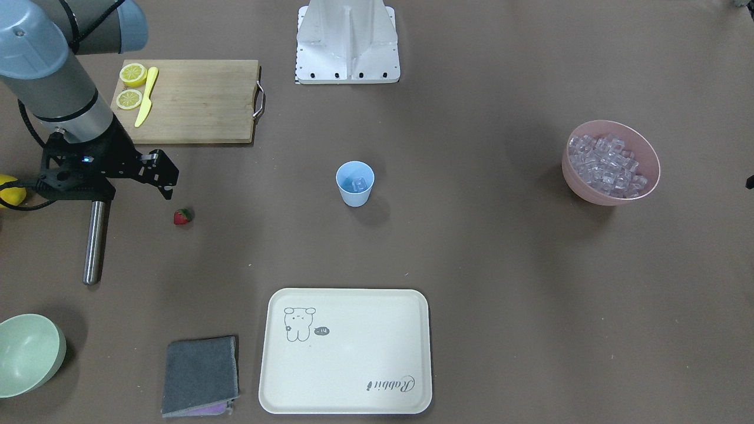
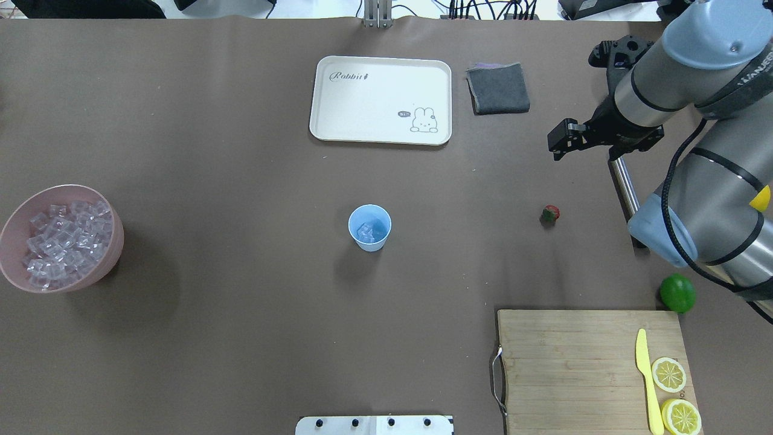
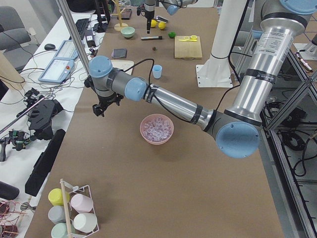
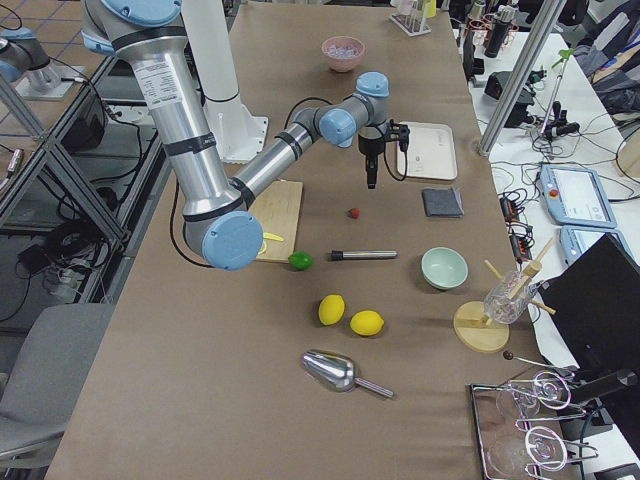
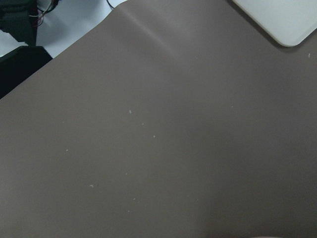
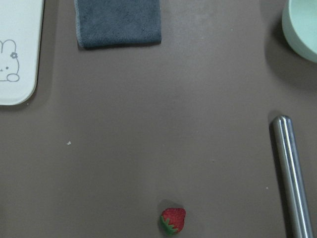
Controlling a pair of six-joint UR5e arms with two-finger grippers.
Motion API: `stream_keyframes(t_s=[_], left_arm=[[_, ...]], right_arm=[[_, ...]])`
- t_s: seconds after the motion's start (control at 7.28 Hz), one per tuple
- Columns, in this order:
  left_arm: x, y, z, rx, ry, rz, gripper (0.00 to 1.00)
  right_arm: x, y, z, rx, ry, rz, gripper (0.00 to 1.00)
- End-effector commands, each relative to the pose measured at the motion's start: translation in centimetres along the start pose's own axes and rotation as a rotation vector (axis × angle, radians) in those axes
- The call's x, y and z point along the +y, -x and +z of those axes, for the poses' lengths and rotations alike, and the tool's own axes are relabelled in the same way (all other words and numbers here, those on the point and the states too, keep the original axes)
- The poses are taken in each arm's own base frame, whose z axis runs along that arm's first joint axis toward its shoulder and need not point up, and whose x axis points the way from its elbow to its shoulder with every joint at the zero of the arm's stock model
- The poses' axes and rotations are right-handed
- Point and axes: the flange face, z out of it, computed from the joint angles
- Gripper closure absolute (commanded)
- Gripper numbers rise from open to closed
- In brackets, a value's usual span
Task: Mash ice and strawberries in cup
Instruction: 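Lower the right gripper onto the red strawberry and grasp it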
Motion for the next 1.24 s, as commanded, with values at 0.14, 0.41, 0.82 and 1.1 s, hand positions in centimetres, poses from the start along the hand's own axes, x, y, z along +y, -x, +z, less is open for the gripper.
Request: stream_keyframes(t_s=[0.14,0.41,0.82,1.1], left_arm=[[2.9,1.5,-0.1,0.001,0.019,-0.003,0.04],[4.1,2.3,-2.3,-0.026,-0.007,0.035,0.04],[5.6,2.4,-1.7,-0.032,-0.011,0.081,0.04],[7.1,2.5,-1.0,-0.058,-0.023,0.119,0.04]], right_arm=[[3.0,2.7,5.3,0.07,0.039,0.13,0.0],[3.7,3.1,7.4,0.13,-0.005,0.217,0.0],[4.5,3.8,9.1,0.133,0.002,0.306,0.0],[3.6,2.4,12.4,0.139,-0.003,0.336,0.0]])
